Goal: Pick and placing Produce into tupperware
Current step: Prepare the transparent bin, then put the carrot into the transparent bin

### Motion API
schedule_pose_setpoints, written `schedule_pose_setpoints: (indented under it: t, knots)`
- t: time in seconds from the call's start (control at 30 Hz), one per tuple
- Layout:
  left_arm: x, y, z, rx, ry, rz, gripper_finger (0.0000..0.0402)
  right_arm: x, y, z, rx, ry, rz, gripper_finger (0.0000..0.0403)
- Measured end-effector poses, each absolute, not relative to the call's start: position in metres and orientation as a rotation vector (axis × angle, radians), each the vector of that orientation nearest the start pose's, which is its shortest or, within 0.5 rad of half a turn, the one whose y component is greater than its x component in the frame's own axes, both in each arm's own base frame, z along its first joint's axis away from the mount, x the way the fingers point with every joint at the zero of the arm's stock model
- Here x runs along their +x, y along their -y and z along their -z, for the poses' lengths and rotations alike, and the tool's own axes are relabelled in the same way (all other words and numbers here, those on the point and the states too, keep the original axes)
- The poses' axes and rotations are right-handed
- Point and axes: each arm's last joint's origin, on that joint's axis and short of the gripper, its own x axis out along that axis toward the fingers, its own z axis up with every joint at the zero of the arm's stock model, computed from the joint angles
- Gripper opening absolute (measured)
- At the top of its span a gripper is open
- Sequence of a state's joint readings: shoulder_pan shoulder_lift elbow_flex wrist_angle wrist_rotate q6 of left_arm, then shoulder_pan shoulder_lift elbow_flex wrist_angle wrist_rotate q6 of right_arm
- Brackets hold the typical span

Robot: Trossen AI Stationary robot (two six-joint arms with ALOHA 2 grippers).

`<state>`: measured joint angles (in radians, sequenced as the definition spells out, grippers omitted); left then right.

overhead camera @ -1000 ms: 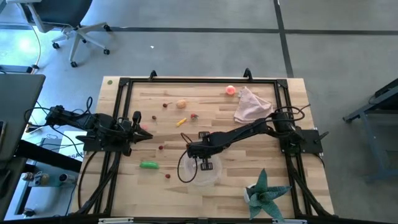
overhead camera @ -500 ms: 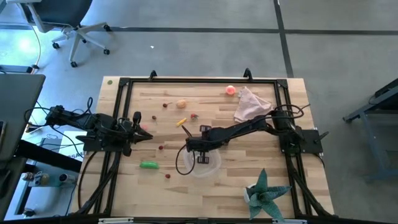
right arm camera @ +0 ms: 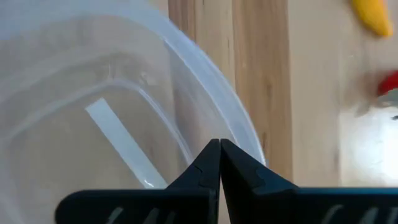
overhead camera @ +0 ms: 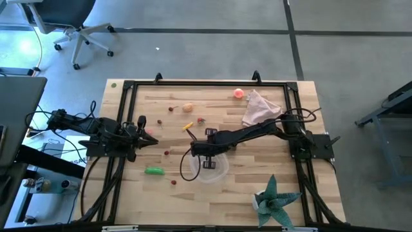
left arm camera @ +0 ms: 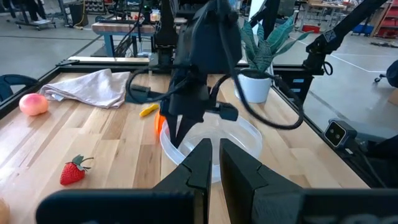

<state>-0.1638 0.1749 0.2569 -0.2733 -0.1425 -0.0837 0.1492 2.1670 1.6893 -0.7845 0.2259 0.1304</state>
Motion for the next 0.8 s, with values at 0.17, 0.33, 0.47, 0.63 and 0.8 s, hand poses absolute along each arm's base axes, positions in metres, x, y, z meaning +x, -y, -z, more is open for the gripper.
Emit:
schedule_pose_setpoints:
  t: [0.17, 0.33, 0.47, 0.63, 0.8]
  knots:
    - [0.093, 0.011, -0.211, -0.054, -0.189, 0.013, 0.0021, 0.437, -0.066, -0.194, -0.193, -1.27, 0.193, 0.0002]
    - [0.093, 0.011, -0.211, -0.054, -0.189, 0.008, 0.0021, 0.43, -0.071, -0.217, -0.298, -1.317, 0.299, 0.0002]
    - [0.093, 0.011, -0.211, -0.053, -0.189, 0.006, 0.0021, 0.419, -0.067, -0.231, -0.362, -1.379, 0.422, 0.0003]
    - [0.093, 0.011, -0.211, -0.053, -0.189, 0.006, 0.0021, 0.401, -0.054, -0.243, -0.399, -1.429, 0.61, 0.0012]
    - [0.093, 0.011, -0.211, -0.046, -0.188, 0.006, 0.0021, 0.374, -0.04, -0.253, -0.355, -1.404, 0.697, 0.0024]
